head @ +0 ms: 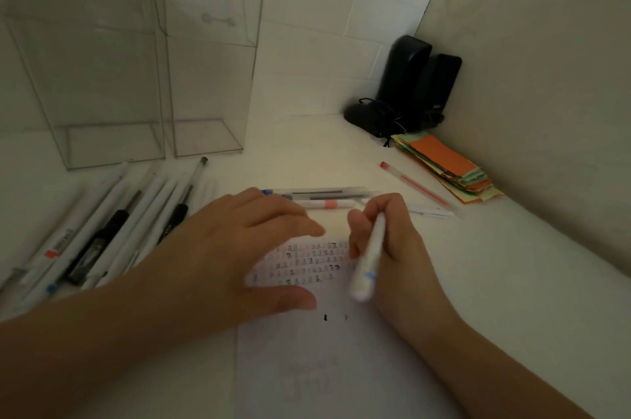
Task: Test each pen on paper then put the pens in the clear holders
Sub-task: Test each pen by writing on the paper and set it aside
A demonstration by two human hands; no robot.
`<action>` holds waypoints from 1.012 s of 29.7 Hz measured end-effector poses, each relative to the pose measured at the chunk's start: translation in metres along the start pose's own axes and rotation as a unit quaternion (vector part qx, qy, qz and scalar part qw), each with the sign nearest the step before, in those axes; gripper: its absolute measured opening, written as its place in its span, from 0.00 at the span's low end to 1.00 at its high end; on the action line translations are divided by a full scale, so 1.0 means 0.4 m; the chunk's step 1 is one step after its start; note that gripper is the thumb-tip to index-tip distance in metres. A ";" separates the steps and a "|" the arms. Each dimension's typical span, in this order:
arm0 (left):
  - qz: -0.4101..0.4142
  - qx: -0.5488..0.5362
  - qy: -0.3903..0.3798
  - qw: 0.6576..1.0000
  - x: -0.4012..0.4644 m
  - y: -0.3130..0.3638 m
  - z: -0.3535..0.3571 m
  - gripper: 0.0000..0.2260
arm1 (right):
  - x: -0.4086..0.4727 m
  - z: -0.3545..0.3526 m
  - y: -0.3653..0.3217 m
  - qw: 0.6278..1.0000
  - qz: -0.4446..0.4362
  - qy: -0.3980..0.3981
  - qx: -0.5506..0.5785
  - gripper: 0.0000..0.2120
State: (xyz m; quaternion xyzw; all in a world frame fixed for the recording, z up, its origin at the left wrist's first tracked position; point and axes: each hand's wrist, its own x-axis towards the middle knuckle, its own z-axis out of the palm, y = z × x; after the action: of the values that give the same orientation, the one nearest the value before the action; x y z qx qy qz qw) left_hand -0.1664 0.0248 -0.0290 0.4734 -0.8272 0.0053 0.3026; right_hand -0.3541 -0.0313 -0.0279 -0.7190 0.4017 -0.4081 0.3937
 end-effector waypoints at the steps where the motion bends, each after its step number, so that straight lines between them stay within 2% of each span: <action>1: 0.015 -0.017 0.014 1.000 0.001 0.006 -0.003 0.24 | -0.001 0.004 0.000 0.999 0.002 0.001 -0.050 0.10; 3: 0.036 -0.063 0.013 0.997 0.002 0.019 -0.009 0.23 | -0.004 0.008 0.003 0.988 -0.019 0.014 -0.155 0.09; 4: 0.046 -0.085 0.005 0.995 0.002 0.022 -0.008 0.22 | -0.006 0.009 0.001 0.985 -0.027 0.012 -0.168 0.11; 9: 0.062 -0.162 -0.019 0.985 0.003 0.022 0.005 0.15 | -0.007 0.011 -0.012 0.977 -0.046 -0.031 -0.205 0.13; 12: 0.085 -0.162 -0.037 0.982 0.003 0.028 0.005 0.12 | 0.000 0.016 -0.010 0.970 -0.039 -0.063 -0.233 0.15; 15: 0.101 -0.156 -0.056 0.981 0.003 0.035 0.007 0.11 | -0.014 0.013 0.002 0.972 -0.013 -0.063 -0.227 0.11; 16: 0.102 -0.159 -0.060 0.980 0.003 0.035 0.007 0.11 | -0.013 0.012 0.000 0.963 -0.048 -0.086 -0.250 0.06; 17: 0.106 -0.162 -0.065 0.979 0.003 0.032 0.007 0.11 | -0.009 0.018 -0.006 0.961 -0.069 -0.089 -0.251 0.07; 18: 0.108 -0.162 -0.070 0.978 0.004 0.030 0.005 0.11 | -0.005 0.021 0.004 0.966 -0.072 -0.082 -0.235 0.14; 21: 0.088 -0.107 -0.073 0.988 0.001 0.011 -0.010 0.11 | 0.006 0.016 0.019 0.961 -0.117 -0.041 -0.246 0.26; 24: 0.020 -0.044 -0.071 0.996 -0.007 -0.020 -0.024 0.10 | 0.021 0.001 0.040 0.939 -0.091 0.000 -0.332 0.26; 26: -0.020 -0.002 -0.076 0.997 -0.016 -0.039 -0.028 0.10 | 0.036 -0.008 0.056 0.922 -0.063 -0.021 -0.381 0.26; 30: -0.065 0.059 -0.091 0.992 -0.018 -0.050 -0.029 0.13 | 0.044 0.002 0.058 0.909 -0.054 -0.101 -0.401 0.26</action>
State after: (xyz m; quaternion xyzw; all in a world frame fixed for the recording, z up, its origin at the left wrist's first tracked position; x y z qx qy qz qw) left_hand -0.1423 0.0228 -0.0286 0.5413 -0.8173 -0.0088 0.1973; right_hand -0.3533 -0.0554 -0.0439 -0.8744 0.4500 -0.1584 0.0885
